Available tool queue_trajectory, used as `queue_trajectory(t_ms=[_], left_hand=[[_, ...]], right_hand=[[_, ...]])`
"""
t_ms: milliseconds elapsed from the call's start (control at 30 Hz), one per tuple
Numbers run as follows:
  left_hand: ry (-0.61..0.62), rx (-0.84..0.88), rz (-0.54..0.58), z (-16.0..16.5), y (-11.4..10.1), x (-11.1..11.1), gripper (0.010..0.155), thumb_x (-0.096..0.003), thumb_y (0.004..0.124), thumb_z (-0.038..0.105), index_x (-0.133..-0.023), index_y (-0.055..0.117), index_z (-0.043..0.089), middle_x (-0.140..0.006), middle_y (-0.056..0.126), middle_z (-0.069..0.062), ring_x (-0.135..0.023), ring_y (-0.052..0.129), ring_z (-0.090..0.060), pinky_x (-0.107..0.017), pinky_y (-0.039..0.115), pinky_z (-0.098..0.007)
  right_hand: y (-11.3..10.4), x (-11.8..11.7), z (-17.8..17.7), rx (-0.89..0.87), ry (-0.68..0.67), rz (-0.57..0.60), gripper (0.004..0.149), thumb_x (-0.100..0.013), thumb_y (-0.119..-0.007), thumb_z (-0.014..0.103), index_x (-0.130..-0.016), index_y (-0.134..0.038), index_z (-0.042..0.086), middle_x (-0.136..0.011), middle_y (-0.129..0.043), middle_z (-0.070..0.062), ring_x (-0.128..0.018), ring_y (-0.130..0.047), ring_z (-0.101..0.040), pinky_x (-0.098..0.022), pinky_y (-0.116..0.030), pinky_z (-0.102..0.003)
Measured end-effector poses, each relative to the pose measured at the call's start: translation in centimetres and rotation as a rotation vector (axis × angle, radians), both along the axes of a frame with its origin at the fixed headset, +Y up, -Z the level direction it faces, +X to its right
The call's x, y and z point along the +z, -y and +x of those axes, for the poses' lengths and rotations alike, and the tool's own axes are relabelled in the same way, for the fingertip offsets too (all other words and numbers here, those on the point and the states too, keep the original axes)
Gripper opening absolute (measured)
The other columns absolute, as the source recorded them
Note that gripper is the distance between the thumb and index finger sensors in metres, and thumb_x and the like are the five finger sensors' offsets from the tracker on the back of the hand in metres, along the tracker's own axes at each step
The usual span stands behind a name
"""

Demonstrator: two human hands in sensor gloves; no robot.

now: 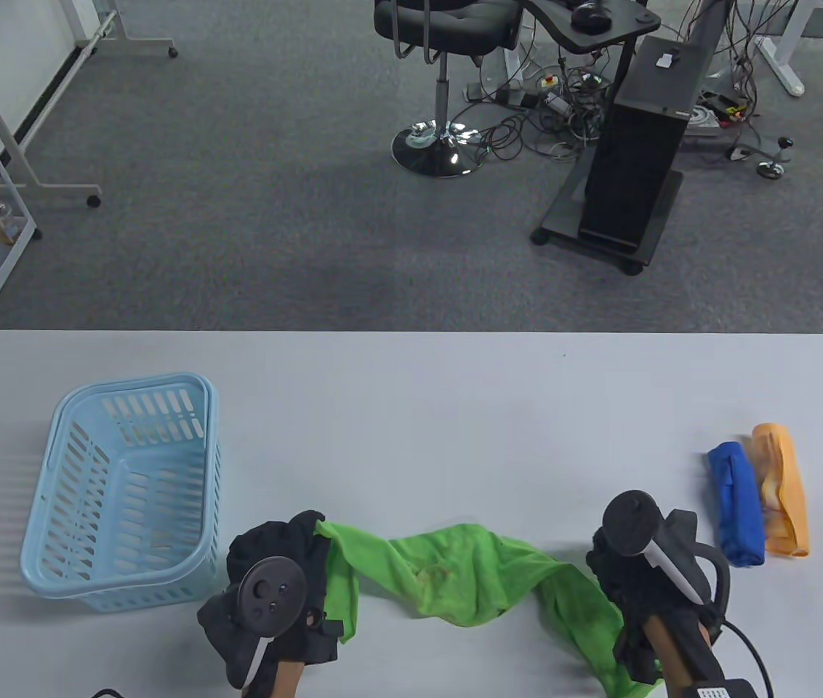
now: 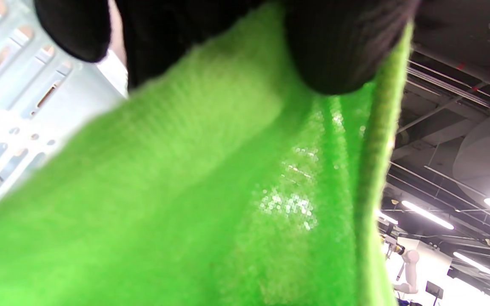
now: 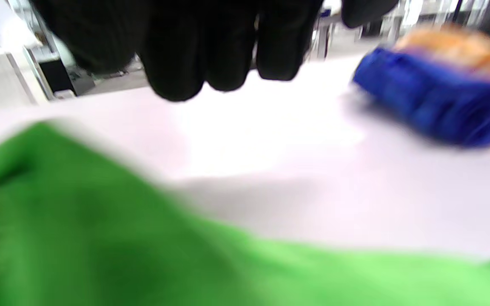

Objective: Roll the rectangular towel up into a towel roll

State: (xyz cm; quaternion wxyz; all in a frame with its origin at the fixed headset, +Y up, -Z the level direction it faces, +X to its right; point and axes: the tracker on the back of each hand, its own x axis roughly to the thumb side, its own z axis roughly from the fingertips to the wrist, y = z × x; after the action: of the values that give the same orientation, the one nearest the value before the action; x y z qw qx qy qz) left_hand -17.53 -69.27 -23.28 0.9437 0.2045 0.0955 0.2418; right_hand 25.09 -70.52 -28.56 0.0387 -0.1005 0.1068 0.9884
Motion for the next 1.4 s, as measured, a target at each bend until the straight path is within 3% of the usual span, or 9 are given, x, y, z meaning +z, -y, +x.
queue_trajectory(t_ms=[433,600,700,767,867,967,1200,1300,1400], left_hand=[[0.035,-0.014,-0.003,0.6,0.2,-0.1,0.045,-0.0390,0.081,0.045,-0.072,0.100,0.022,-0.052,0.104,-0.005,-0.073,0.096,-0.034,-0.061,0.065,-0.065],[0.053,-0.002,-0.013,0.8,0.4,-0.2,0.045,-0.0390,0.081,0.045,-0.073,0.100,0.022,-0.052,0.104,-0.005,-0.073,0.096,-0.034,-0.061,0.066,-0.065],[0.064,0.005,-0.014,0.9,0.4,-0.2,0.045,-0.0391,0.081,0.045,-0.073,0.100,0.022,-0.052,0.104,-0.005,-0.073,0.096,-0.034,-0.061,0.066,-0.065],[0.069,0.008,-0.015,1.0,0.4,-0.3,0.045,-0.0391,0.081,0.045,-0.073,0.100,0.022,-0.052,0.104,-0.005,-0.073,0.096,-0.034,-0.061,0.065,-0.065],[0.084,0.016,-0.022,1.2,0.5,-0.3,0.045,-0.0391,0.081,0.045,-0.073,0.100,0.022,-0.052,0.104,-0.005,-0.073,0.096,-0.034,-0.061,0.065,-0.065],[0.094,0.013,-0.020,1.4,0.3,-0.3,0.045,-0.0392,0.081,0.045,-0.073,0.100,0.022,-0.052,0.104,-0.005,-0.074,0.096,-0.034,-0.061,0.065,-0.065],[0.100,0.034,-0.035,1.5,0.5,-0.3,0.045,-0.0393,0.081,0.045,-0.074,0.100,0.022,-0.053,0.104,-0.005,-0.074,0.095,-0.034,-0.062,0.065,-0.066],[0.101,0.029,-0.033,1.6,0.4,-0.3,0.045,-0.0393,0.081,0.044,-0.074,0.100,0.022,-0.053,0.104,-0.005,-0.074,0.095,-0.034,-0.062,0.065,-0.066],[0.107,0.020,-0.031,1.7,0.3,-0.2,0.045,-0.0393,0.081,0.044,-0.074,0.100,0.022,-0.053,0.104,-0.005,-0.074,0.095,-0.034,-0.062,0.065,-0.066]], right_hand=[[2.9,4.8,1.3,0.018,-0.088,-0.219,0.047,-0.027,-0.078,0.051,-0.048,-0.101,0.016,-0.084,-0.085,-0.005,-0.090,-0.073,-0.035,-0.068,-0.047,-0.067],[3.7,6.1,-0.1,-0.106,-0.129,-0.348,0.061,-0.024,-0.081,0.055,-0.072,-0.095,0.019,-0.100,-0.065,-0.010,-0.099,-0.053,-0.040,-0.069,-0.038,-0.069],[4.2,7.3,-1.7,0.053,-0.202,-0.546,0.086,-0.021,-0.086,0.056,-0.099,-0.064,0.025,-0.110,-0.034,-0.013,-0.103,-0.029,-0.044,-0.070,-0.026,-0.070],[4.8,7.9,-2.5,0.202,-0.234,-0.602,0.094,-0.021,-0.088,0.053,-0.103,-0.051,0.024,-0.109,-0.022,-0.012,-0.102,-0.020,-0.044,-0.070,-0.022,-0.070],[6.3,8.6,-3.8,0.504,-0.346,-0.501,0.091,-0.022,-0.090,0.046,-0.097,-0.045,0.021,-0.106,-0.020,-0.008,-0.102,-0.022,-0.038,-0.071,-0.027,-0.066],[6.2,8.3,-4.7,0.718,-0.473,-0.172,0.046,-0.025,-0.087,0.030,-0.069,-0.085,0.020,-0.092,-0.065,-0.001,-0.092,-0.068,-0.027,-0.070,-0.050,-0.059],[3.6,7.2,-2.6,0.378,-0.298,-0.114,0.044,-0.024,-0.085,0.034,-0.067,-0.089,0.022,-0.087,-0.075,-0.002,-0.087,-0.076,-0.029,-0.068,-0.054,-0.059],[3.1,7.7,-1.7,0.329,-0.280,-0.209,0.048,-0.023,-0.080,0.048,-0.059,-0.096,0.020,-0.090,-0.074,-0.004,-0.091,-0.071,-0.031,-0.069,-0.051,-0.061],[3.9,8.5,-1.1,0.342,-0.315,-0.278,0.062,-0.017,-0.084,0.054,-0.070,-0.091,0.022,-0.096,-0.066,-0.006,-0.094,-0.066,-0.033,-0.069,-0.049,-0.063]])
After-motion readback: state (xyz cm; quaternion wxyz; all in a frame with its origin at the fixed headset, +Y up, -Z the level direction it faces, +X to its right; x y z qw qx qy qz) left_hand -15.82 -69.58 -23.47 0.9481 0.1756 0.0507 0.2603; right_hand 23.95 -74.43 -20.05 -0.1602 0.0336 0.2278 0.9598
